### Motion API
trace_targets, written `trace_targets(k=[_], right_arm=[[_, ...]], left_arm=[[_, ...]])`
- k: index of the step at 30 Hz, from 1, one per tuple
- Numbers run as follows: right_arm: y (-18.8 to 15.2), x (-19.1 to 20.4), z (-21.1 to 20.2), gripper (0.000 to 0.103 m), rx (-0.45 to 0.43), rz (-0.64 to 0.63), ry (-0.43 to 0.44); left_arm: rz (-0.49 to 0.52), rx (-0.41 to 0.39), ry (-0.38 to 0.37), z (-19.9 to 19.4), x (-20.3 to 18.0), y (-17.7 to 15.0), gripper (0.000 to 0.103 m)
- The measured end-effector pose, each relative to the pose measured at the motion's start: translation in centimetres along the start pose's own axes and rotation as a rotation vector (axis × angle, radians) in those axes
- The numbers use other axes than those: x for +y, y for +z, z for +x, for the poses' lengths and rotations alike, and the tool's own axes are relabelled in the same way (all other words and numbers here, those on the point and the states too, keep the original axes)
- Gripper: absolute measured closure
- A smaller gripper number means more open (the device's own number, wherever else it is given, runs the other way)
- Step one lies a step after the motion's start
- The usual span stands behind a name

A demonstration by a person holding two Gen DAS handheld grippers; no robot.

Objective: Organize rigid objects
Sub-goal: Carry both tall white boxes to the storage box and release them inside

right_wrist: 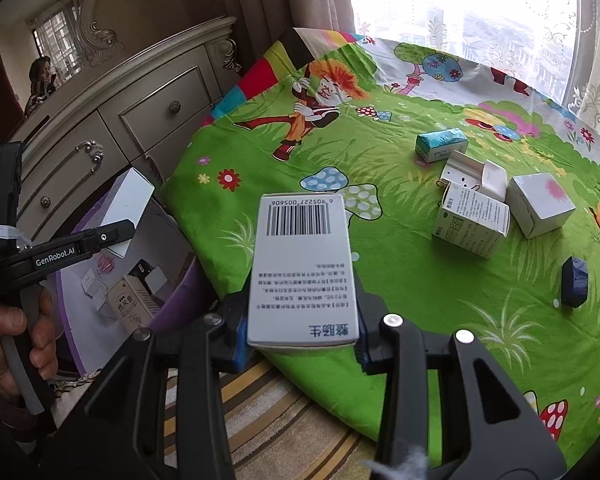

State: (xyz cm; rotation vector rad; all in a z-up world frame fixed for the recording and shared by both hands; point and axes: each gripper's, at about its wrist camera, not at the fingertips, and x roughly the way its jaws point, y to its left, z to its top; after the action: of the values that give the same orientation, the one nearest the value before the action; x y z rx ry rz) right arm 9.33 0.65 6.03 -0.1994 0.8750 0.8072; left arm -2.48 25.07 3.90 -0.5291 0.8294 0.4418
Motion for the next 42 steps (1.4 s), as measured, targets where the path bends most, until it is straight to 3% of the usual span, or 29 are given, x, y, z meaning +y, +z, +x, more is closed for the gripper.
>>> trace_targets(k=[10,19,30,39,40,42], right_arm=[[1.5,7.8,2.3,0.059,0.059,-0.153,0.055],[2.3,15.1,5.7,0.059,0.125,-0.290,0.103],[2.4,21.3,9.3,0.059,0.185,-0.411,0.143],[2.5,23.6,11.0,0.059,0.202,-0.460,0.143],[2.4,23.8,11.1,0.057,0.207,-0.464,0.139],[2.3,23.7,11.2,0.045,0.206,-0.466,0.131]], left_arm=[[-0.175,-0.028,0.054,-0.7,9.2,0.3,0.060],[-0.278,-0.034,0.081,-0.4,14.8,-0.3,0.060],[-0.341,-0.019,0.097,0.5,18.3,-1.2,0.060],[-0.353,-0.012,0.115,0.9,19.3,-1.4,0.059],[-0.352,-0.010,0.121,0.9,19.3,-1.3,0.054],[-0.351,-0.010,0.129,0.9,19.3,-1.3,0.050]])
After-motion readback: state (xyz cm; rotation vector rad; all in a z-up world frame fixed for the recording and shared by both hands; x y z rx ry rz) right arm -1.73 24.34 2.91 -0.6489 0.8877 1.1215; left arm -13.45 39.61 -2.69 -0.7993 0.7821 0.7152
